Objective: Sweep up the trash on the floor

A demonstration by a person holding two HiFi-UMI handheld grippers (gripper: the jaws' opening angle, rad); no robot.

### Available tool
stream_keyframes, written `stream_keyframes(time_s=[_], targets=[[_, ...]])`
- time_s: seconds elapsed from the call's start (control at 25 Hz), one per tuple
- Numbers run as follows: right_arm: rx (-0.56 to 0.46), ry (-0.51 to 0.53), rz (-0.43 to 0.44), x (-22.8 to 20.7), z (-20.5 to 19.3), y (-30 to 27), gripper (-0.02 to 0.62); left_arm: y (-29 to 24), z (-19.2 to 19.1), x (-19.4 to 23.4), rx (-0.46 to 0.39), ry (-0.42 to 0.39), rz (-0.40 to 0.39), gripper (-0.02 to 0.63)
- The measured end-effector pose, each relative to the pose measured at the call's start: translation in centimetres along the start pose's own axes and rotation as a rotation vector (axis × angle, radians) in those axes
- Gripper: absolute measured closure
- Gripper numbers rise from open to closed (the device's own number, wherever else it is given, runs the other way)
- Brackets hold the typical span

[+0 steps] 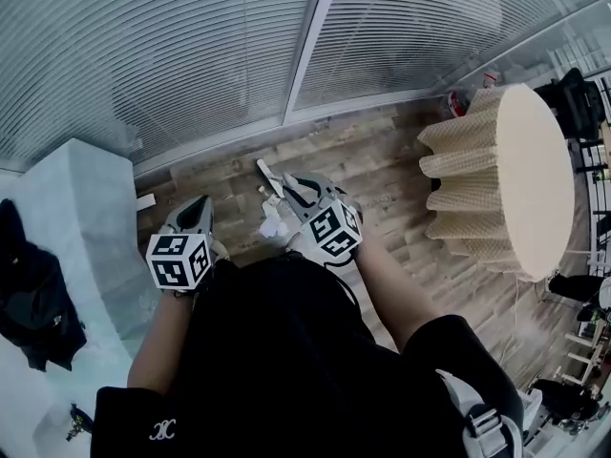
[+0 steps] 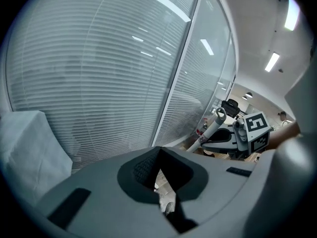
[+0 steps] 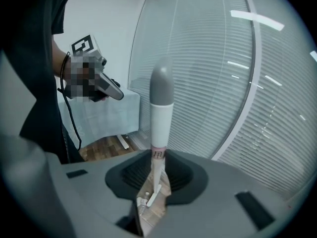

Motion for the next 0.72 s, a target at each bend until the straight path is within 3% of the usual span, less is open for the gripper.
stream_keyframes(time_s=[0.12, 0.24, 0.4, 0.52, 0.72], targets=[[-0.022, -0.056, -0.074, -0.8, 0.8, 0.5, 0.499, -0.6, 1.7, -0.1, 0.006, -0.025, -0.034, 0.611], [-0.075, -0.191, -0.190, -2.8, 1.4, 1.5, 0.499, -1.4, 3.2, -1.3, -0.013, -0.059, -0.132, 0.611], [-0.180, -0.365, -0.317, -4.8, 3.7, 4.2, 0.502, -1.3, 6.0, -4.1, -0.092, -0.209, -0.213, 0.611], [-0.247, -0.389, -0.367, -5.6, 5.8, 6.5, 0.503, -1.3, 8.1, -6.2, -0.155, -0.277, -0.254, 0.611], [-0.324, -0.392, -0.434, -5.7, 8.5, 10.3, 0.503, -1.3, 10.0, -8.5, -0.218, -0.311, -0.302, 0.611]])
Point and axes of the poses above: the fingertips, and each gripper's own axes: y backward along the fingers, x to its left, z out of its top, the point moved 8 cm from there along y, backward along the fingers, and after that the axes turned 1 degree about -y, right-handed, at the moved point
